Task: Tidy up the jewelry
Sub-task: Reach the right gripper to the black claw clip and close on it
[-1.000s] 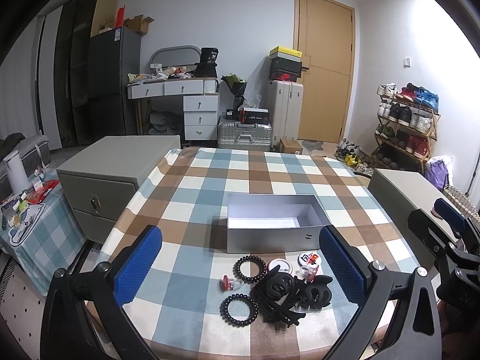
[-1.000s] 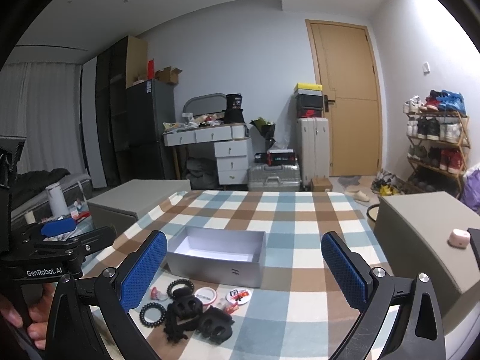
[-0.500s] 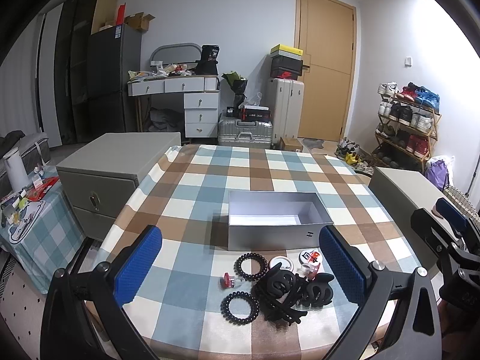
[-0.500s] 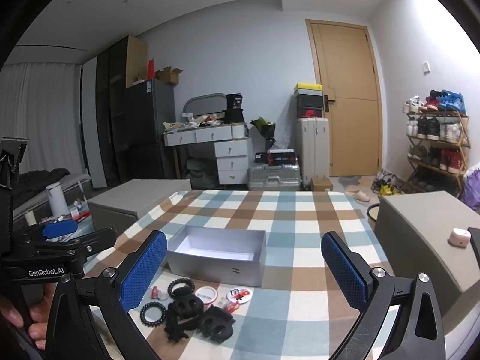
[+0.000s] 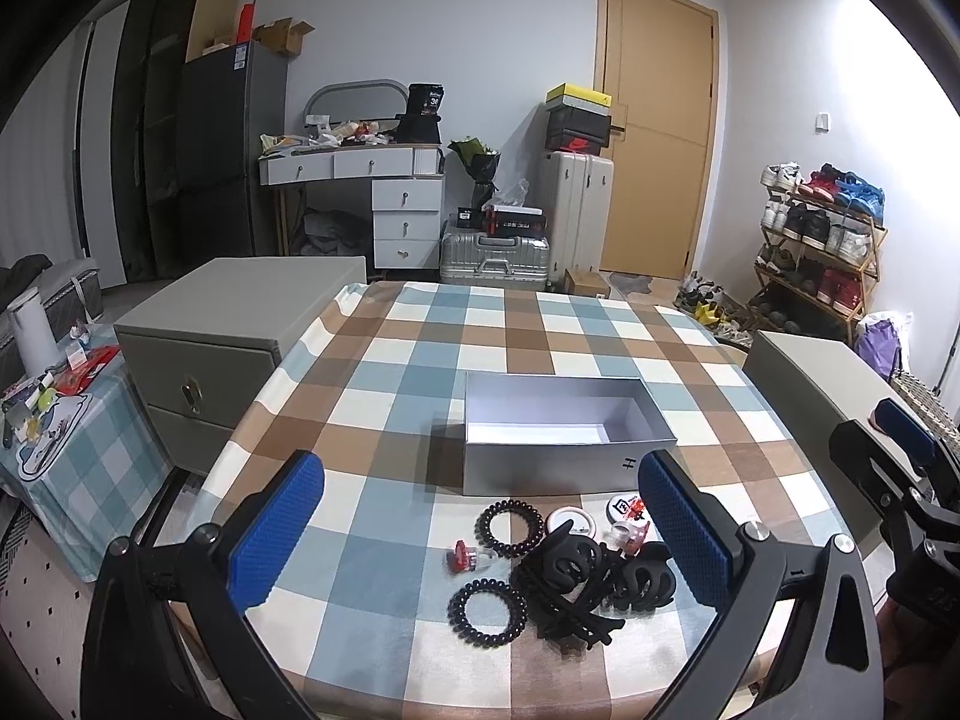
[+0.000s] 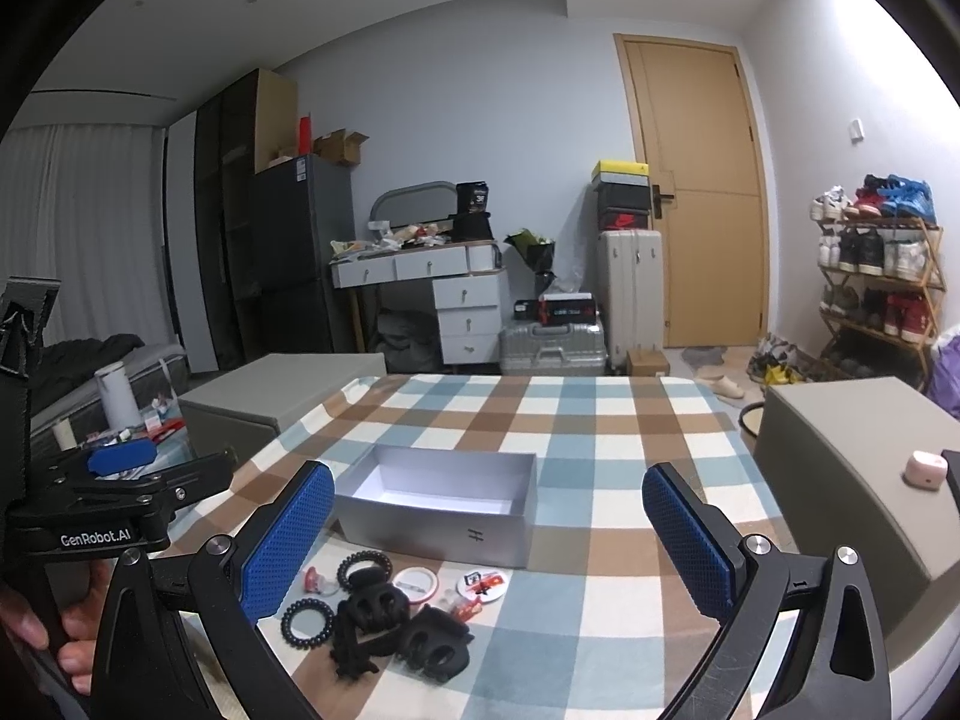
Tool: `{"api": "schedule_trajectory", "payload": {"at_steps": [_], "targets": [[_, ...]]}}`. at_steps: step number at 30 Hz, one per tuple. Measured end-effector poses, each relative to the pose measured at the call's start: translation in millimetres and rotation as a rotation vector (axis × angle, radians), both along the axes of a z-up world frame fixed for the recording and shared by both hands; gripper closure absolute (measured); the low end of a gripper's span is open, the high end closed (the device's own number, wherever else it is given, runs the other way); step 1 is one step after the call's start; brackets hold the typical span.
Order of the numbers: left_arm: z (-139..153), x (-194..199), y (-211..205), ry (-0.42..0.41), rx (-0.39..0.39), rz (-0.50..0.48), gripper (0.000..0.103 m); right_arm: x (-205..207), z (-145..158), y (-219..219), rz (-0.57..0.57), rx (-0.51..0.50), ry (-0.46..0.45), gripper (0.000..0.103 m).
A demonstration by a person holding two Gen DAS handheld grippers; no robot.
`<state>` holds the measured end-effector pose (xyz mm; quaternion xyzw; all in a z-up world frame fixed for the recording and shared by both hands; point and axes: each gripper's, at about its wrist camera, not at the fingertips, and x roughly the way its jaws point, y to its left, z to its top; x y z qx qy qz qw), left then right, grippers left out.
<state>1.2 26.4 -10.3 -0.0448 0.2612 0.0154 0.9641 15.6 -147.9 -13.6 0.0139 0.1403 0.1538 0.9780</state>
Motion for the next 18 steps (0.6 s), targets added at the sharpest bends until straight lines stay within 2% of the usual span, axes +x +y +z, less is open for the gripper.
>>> {"api": "schedule_trajectory", "payload": {"at_steps": [10,18], "targets": [[-6.9,6.0,1.0,0.034,0.0,0.001,0.001,10.2,-15.9,1.6,0.046,0.009,0.042,0.0],[-19.4,14.9,6.4,0.069,0.007,0.02,0.001,32.0,-46.5,4.9,0.109,0.018,0.156,0.0]]}}
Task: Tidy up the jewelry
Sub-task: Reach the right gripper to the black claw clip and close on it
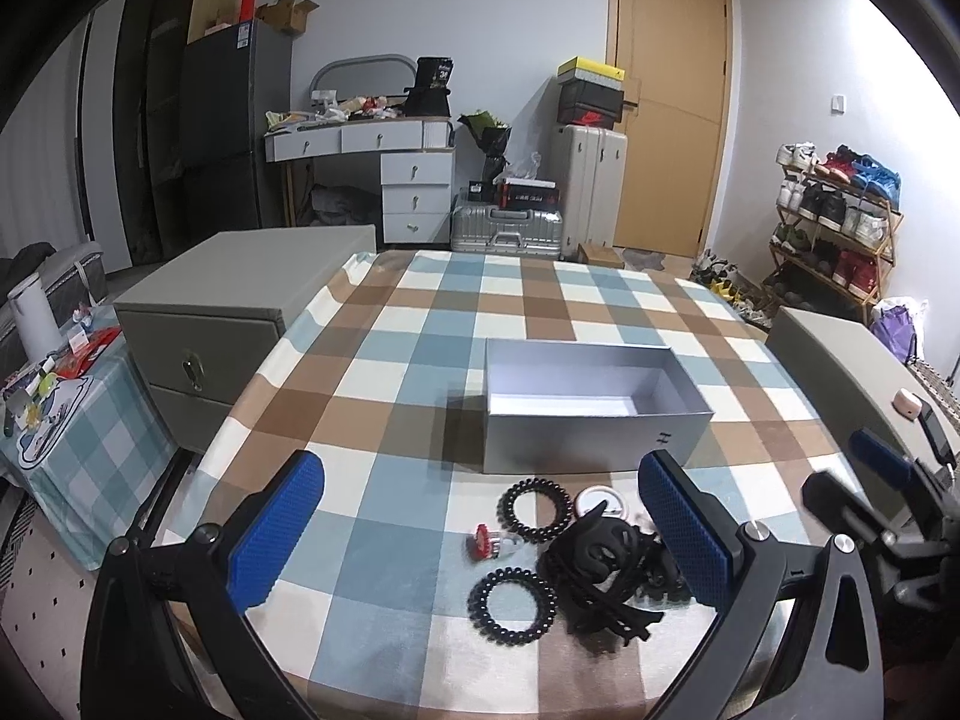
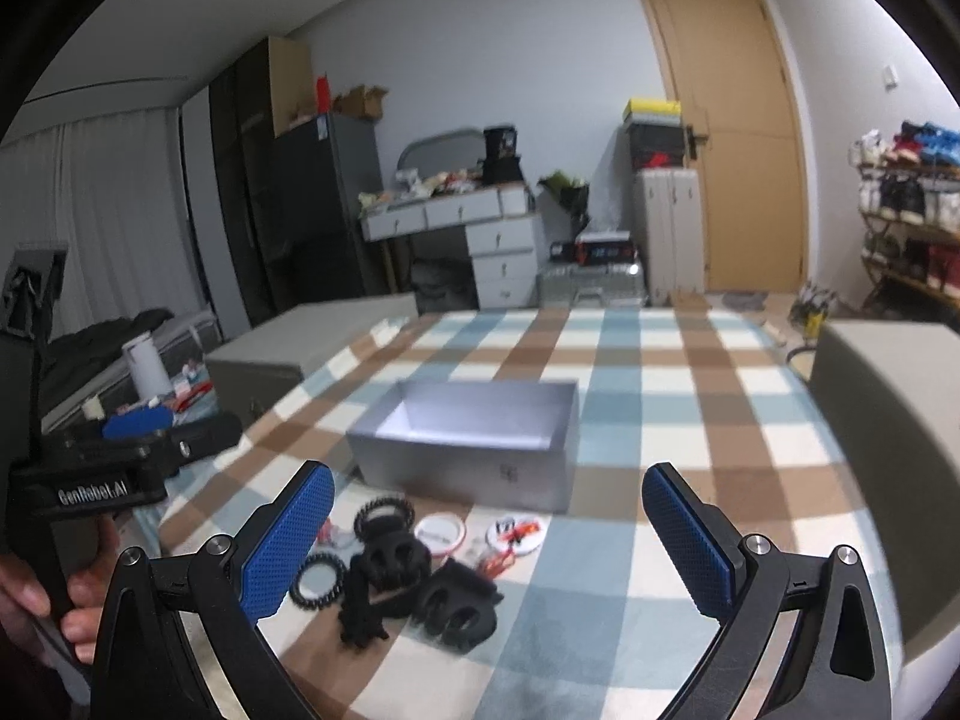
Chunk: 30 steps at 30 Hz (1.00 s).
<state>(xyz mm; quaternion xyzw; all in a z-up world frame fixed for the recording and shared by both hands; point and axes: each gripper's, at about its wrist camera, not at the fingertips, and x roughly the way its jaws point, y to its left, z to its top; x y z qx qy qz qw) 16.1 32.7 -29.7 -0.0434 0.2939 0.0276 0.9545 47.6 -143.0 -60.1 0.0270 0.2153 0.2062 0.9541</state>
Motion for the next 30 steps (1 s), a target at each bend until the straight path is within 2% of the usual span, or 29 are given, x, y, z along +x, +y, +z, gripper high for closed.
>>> {"api": "schedule_trajectory", "payload": {"at_steps": [3,11,15,18,23,24,25,30], "targets": [[-7.6,4.6,4.6,0.018,-0.002,0.01,0.001,11.1,-17.9,2.9,0.033,0.013,0.079,0.0],[-25.7,15.5,16.9,0.072,-0.008,0.039,0.001,29.7,-58.3,13.2,0.106,0.024,0.244,0.008],[-32.9,18.4,22.1,0.102,-0.018,0.051,0.001,31.9,-67.4,18.4,0.13,0.032,0.285,0.016],[-36.5,19.5,23.6,0.112,-0.013,0.059,0.001,33.4,-72.1,19.8,0.133,0.034,0.301,0.017],[-42.8,22.5,34.3,0.156,-0.056,0.061,0.001,37.7,-79.5,20.8,0.145,0.031,0.341,0.035],[-45.1,24.3,36.7,0.169,-0.065,0.062,0.001,38.1,-80.8,19.9,0.15,0.039,0.348,0.042],[-47.3,25.5,40.3,0.184,-0.071,0.067,0.001,38.9,-81.6,19.2,0.153,0.045,0.353,0.055],[-52.3,25.6,55.8,0.21,-0.076,0.1,0.001,37.4,-83.0,16.3,0.162,0.055,0.35,0.057]]}}
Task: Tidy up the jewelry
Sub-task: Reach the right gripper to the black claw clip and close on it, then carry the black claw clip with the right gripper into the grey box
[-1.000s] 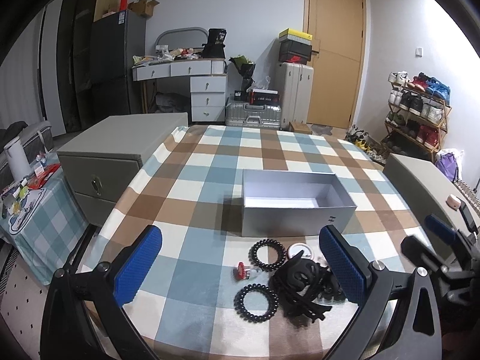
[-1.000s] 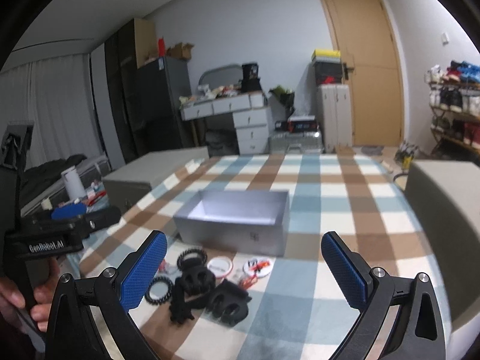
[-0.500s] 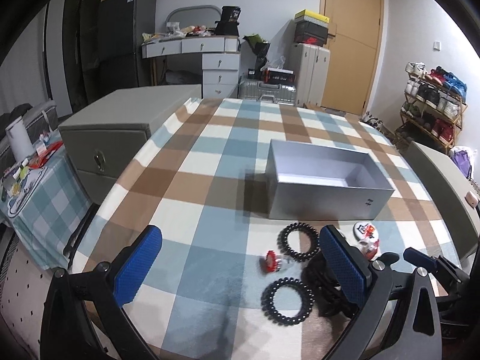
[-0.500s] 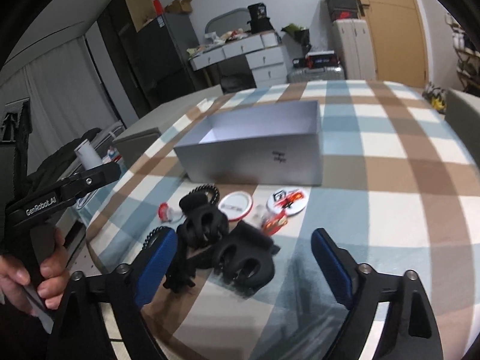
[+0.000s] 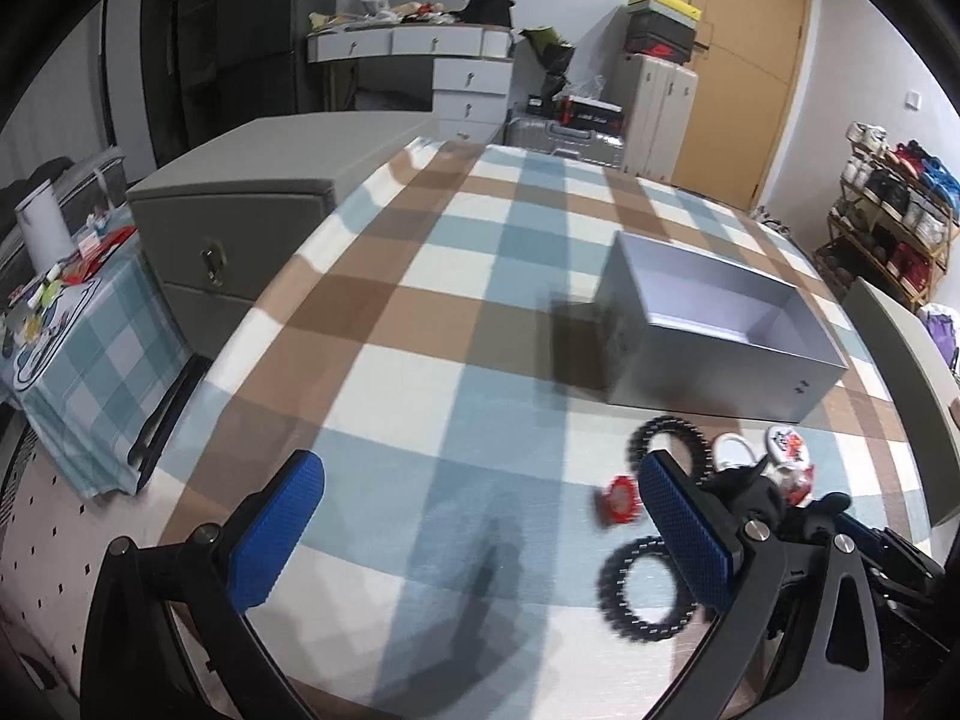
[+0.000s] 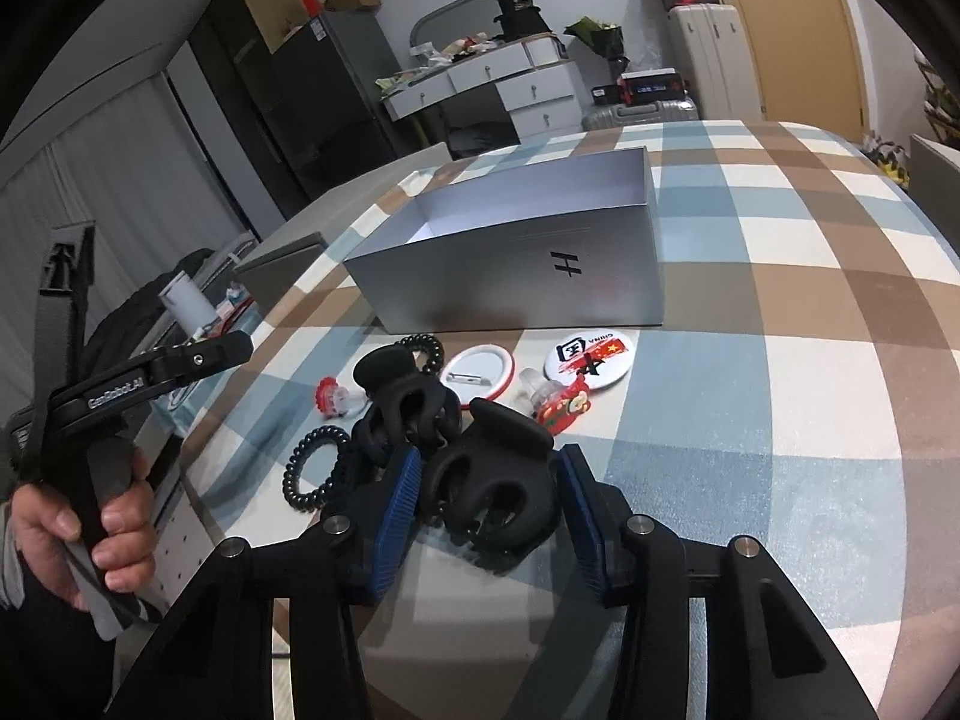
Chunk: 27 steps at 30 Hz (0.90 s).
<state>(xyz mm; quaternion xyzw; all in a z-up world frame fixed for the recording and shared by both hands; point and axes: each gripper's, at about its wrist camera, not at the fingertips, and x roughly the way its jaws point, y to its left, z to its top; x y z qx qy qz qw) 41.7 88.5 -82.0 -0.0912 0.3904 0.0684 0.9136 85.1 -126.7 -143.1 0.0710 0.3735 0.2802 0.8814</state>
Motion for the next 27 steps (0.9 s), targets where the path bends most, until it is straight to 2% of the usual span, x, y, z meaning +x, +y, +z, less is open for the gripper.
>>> {"api": "schedule_trajectory", "payload": {"at_steps": [3,9,14,17,21,27], "targets": [[-1.5,-0.6,4.6,0.006,0.0,0.001,0.001,-0.4,2.4,-3.3,-0.003,0.021,-0.013,0.058],[-6.5,2.3,0.2,0.033,-0.057,-0.057,0.001,-0.6,10.7,-17.1,-0.016,0.102,-0.03,0.058],[-1.0,1.4,-19.8,0.009,-0.062,-0.162,0.001,0.5,15.0,-34.3,-0.032,0.191,-0.027,0.058],[4.4,3.1,-39.3,0.004,-0.071,-0.272,0.001,1.3,16.5,-43.6,-0.043,0.231,-0.026,0.058],[4.6,11.4,-65.6,0.021,-0.039,-0.379,0.001,2.5,17.1,-49.6,-0.062,0.247,-0.029,0.058],[-6.7,26.7,-92.8,0.064,0.035,-0.471,0.001,1.0,18.3,-56.3,-0.063,0.252,-0.047,0.058]]}}
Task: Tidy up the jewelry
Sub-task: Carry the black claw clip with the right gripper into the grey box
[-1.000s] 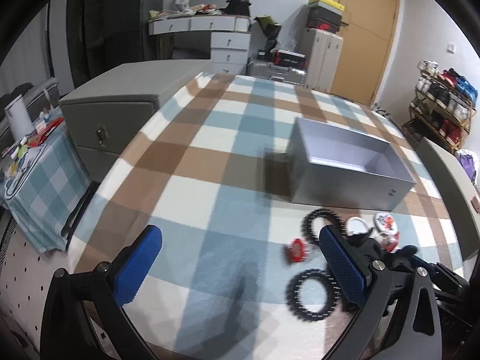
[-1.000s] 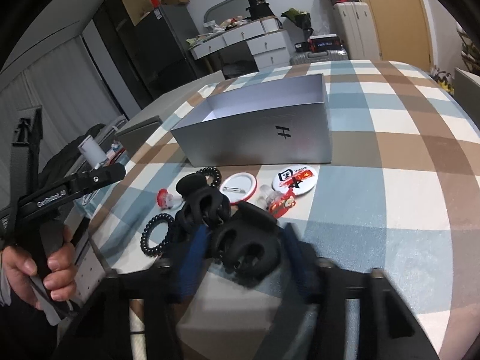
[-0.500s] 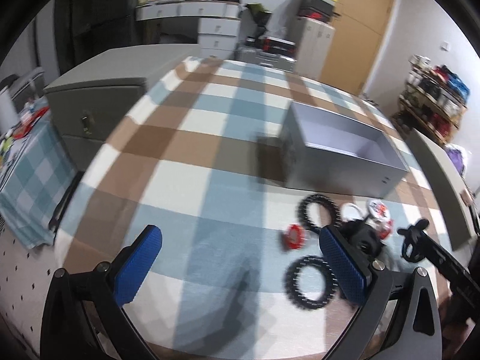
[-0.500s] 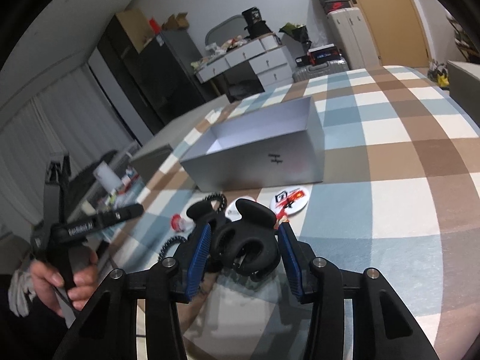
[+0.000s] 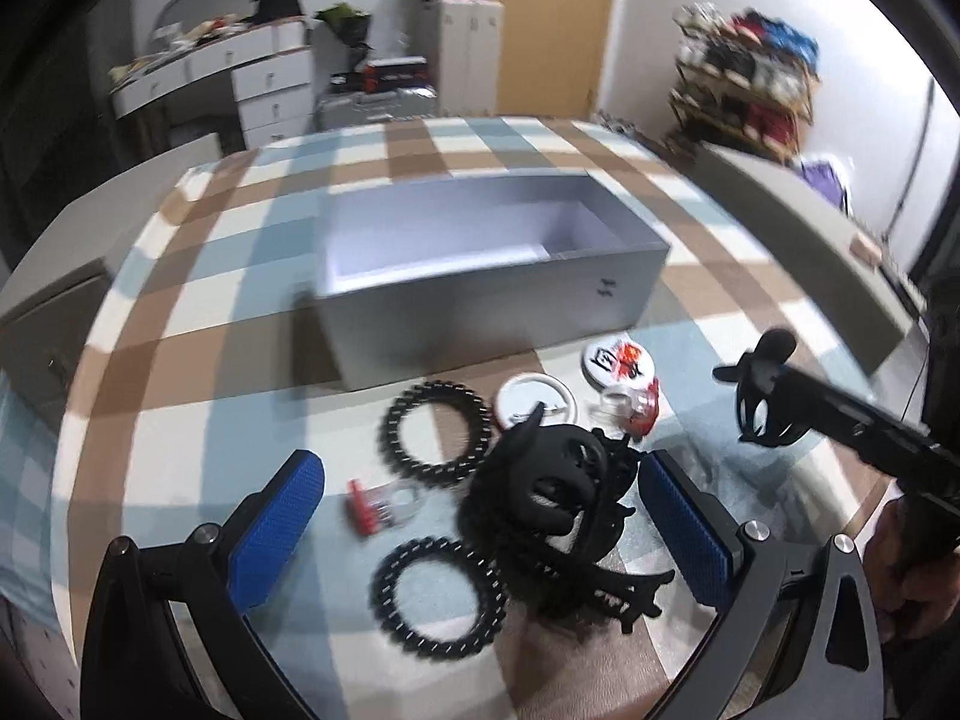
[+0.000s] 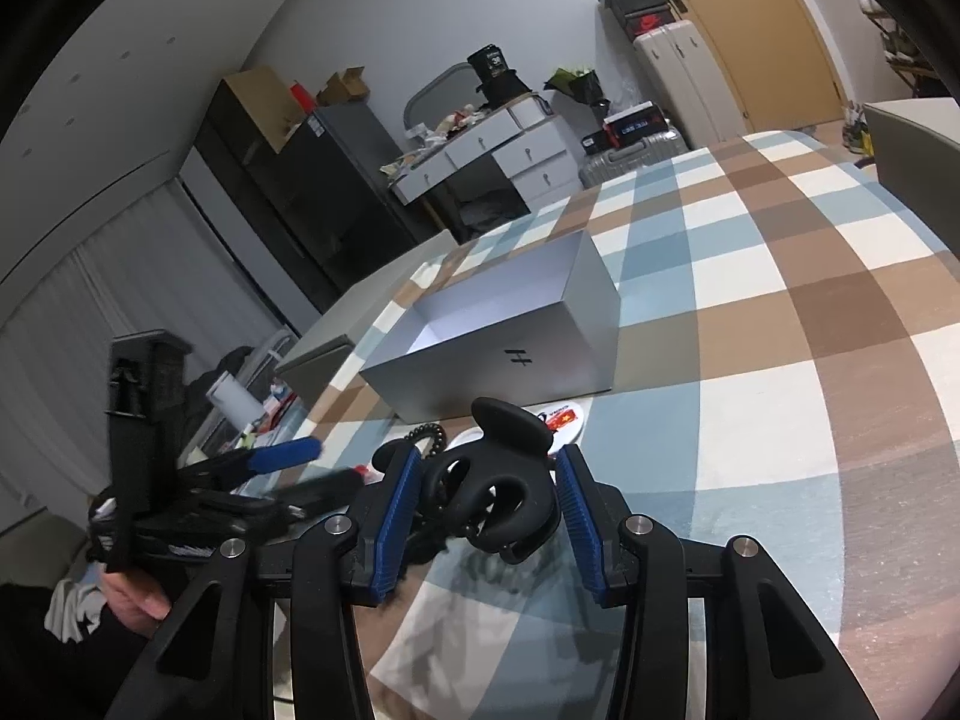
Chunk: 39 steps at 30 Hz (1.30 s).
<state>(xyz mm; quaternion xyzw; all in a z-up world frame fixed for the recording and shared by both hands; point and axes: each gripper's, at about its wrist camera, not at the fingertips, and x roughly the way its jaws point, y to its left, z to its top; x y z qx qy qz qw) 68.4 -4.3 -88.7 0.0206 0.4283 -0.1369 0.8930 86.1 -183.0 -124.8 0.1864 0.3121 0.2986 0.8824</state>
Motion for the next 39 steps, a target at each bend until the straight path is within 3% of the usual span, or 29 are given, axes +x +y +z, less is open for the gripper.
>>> {"api": "schedule_trajectory", "payload": {"at_steps": [12,19,28,39], "targets": [[-9.7,4.6,-7.5,0.059,-0.011,-0.089,0.032,0.9,-4.8,-8.5,-0.002,0.025,0.011,0.058],[-12.9,6.4,-17.6,0.085,-0.012,-0.153,0.061,0.5,-4.8,-8.5,0.003,0.026,0.005,0.058],[-9.0,4.3,-15.1,0.066,-0.011,-0.146,0.062,0.6,-1.0,-10.0,0.001,0.022,-0.01,0.058],[19.9,-4.0,-3.0,-0.014,-0.047,-0.103,0.062,-2.3,18.9,-5.1,0.013,0.018,-0.054,0.058]]}}
